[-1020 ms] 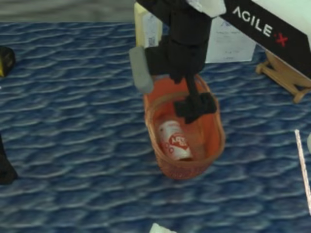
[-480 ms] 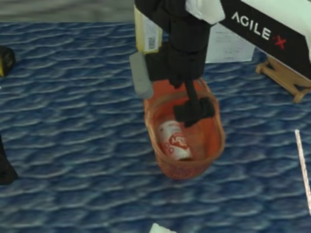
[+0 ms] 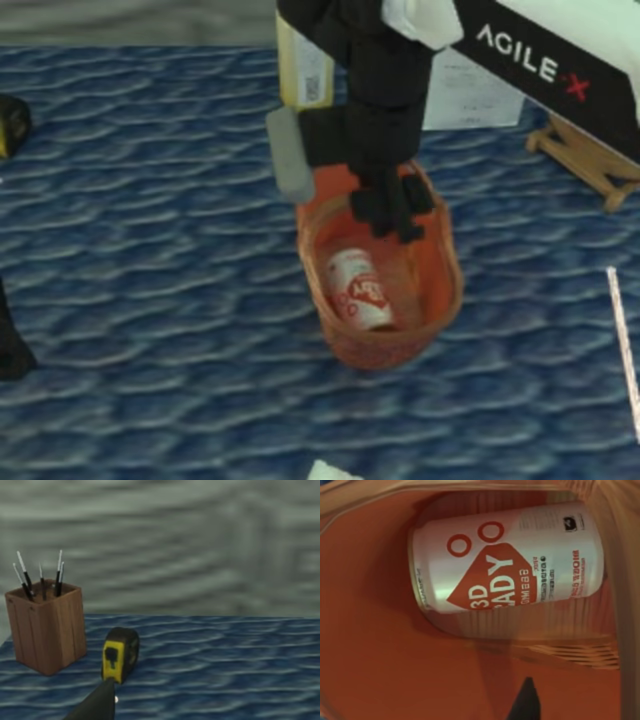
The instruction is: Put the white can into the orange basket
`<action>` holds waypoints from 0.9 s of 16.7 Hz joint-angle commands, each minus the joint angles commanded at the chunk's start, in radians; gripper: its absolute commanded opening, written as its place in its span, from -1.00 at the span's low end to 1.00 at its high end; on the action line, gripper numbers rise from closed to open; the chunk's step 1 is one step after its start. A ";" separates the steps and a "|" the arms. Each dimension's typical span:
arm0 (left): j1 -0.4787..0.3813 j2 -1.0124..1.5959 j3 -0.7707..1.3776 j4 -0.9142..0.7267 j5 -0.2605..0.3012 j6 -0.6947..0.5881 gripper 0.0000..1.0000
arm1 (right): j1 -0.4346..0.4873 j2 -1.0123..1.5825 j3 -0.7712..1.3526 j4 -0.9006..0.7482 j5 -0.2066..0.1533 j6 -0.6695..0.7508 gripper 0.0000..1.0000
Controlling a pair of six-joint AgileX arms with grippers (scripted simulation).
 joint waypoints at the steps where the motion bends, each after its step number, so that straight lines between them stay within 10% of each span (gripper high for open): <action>1: 0.000 0.000 0.000 0.000 0.000 0.000 1.00 | 0.000 0.000 0.000 0.000 0.000 0.000 -0.66; 4: 0.000 0.000 0.000 0.000 0.000 0.000 1.00 | 0.000 0.000 0.000 0.000 0.000 0.000 -1.00; 15: 0.000 0.000 0.000 0.000 0.000 0.000 1.00 | 0.000 0.000 0.000 0.000 0.000 0.000 -1.00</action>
